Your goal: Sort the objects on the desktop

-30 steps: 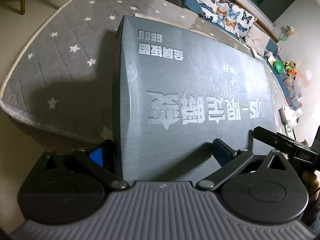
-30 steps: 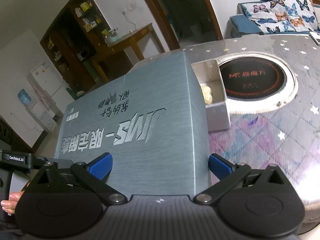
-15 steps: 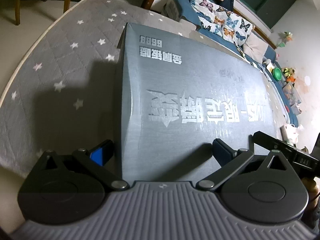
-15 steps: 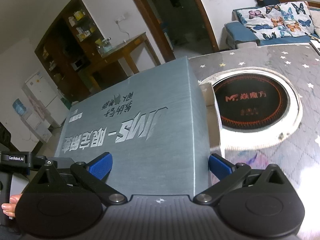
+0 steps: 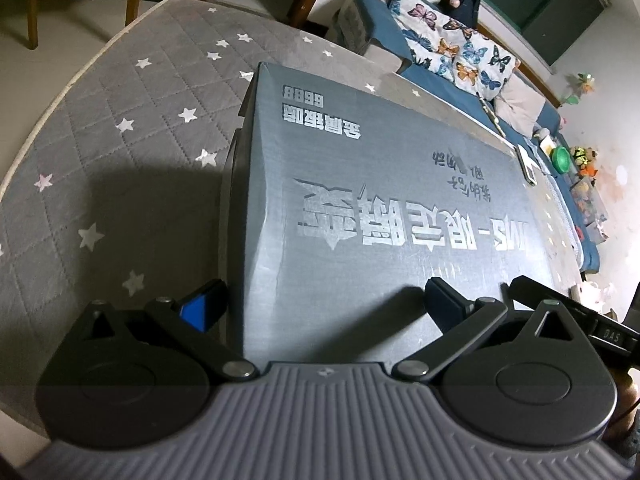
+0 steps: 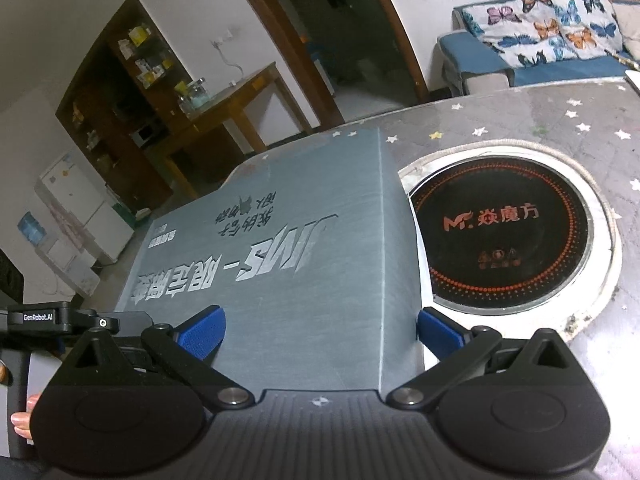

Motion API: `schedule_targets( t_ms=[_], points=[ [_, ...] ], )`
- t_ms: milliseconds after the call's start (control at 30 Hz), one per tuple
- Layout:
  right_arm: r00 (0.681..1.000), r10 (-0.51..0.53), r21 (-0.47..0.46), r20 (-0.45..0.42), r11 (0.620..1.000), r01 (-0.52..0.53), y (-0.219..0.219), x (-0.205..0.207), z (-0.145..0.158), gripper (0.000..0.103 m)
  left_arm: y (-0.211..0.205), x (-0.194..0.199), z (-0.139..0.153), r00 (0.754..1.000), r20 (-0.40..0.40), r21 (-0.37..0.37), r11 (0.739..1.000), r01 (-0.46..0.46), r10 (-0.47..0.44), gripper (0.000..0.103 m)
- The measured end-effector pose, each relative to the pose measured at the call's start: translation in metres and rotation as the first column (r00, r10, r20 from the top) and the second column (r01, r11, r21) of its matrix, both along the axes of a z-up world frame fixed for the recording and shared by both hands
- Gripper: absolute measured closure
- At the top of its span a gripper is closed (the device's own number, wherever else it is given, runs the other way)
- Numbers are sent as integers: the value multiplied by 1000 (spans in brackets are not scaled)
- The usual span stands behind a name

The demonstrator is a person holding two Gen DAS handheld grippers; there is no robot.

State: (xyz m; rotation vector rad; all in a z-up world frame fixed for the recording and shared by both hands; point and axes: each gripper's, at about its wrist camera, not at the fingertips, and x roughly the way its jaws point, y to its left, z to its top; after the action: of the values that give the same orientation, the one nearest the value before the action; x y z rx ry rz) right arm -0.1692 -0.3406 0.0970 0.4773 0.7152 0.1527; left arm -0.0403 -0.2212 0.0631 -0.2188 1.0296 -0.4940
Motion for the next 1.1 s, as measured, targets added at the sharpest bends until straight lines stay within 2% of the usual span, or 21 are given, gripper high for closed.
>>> schedule_targets(
  t_ms=[133, 200, 500, 1100],
  points=[
    [1000, 4, 5, -8, 1000, -4, -2, 7, -3, 0, 5, 4, 0, 1000, -4, 12, 1000, -5, 5, 0],
    [1000, 6, 11, -13, 1000, -6, -4, 10, -5, 0, 25, 0, 1, 1000, 0, 18, 1000, -1, 1, 0],
    [999, 20, 31, -29, 999, -19, -9, 19, -10, 0, 37, -3, 5, 1000, 6, 33, 999, -10, 10, 0],
    [998, 25, 62, -62, 998, -21, -16, 31, -22, 0, 80, 1, 4, 998, -50, 37, 999, -30, 32, 0]
  ],
)
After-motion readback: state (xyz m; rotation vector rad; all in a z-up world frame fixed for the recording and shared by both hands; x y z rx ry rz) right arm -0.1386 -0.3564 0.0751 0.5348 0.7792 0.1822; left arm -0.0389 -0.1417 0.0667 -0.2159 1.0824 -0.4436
